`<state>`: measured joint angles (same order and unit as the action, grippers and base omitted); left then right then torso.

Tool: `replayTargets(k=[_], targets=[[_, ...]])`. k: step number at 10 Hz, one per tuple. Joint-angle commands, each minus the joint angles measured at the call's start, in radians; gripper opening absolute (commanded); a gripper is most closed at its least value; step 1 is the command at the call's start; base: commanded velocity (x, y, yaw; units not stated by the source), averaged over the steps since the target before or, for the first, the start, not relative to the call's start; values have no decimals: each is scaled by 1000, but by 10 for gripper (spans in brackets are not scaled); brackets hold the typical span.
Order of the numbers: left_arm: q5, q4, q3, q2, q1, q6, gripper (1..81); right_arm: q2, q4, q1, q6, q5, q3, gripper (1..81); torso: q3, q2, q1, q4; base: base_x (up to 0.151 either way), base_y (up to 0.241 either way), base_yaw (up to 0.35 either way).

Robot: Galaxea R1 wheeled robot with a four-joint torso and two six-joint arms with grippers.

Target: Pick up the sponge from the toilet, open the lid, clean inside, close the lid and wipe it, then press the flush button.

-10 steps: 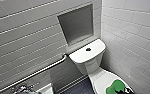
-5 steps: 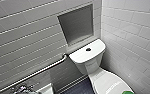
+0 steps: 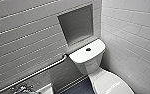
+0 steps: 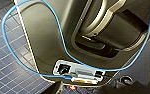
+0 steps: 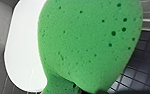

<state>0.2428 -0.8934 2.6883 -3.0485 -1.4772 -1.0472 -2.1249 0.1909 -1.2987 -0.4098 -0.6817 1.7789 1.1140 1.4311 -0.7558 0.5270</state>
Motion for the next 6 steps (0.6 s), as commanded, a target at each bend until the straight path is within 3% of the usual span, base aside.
replayTargets(k=[1,4,6], targets=[[99,8,4,17,-2,-10,811,119,-4,-107,-18,-111,-104,10,0,0,0,0,0,0,0],[99,8,2,14,1,-10,811,178,-97,-104,-4,-151,-268,10,0,0,0,0,0,0,0],[99,8,4,14,1,-10,811,231,-120,-63,3,-151,-422,10,0,0,0,0,0,0,0]])
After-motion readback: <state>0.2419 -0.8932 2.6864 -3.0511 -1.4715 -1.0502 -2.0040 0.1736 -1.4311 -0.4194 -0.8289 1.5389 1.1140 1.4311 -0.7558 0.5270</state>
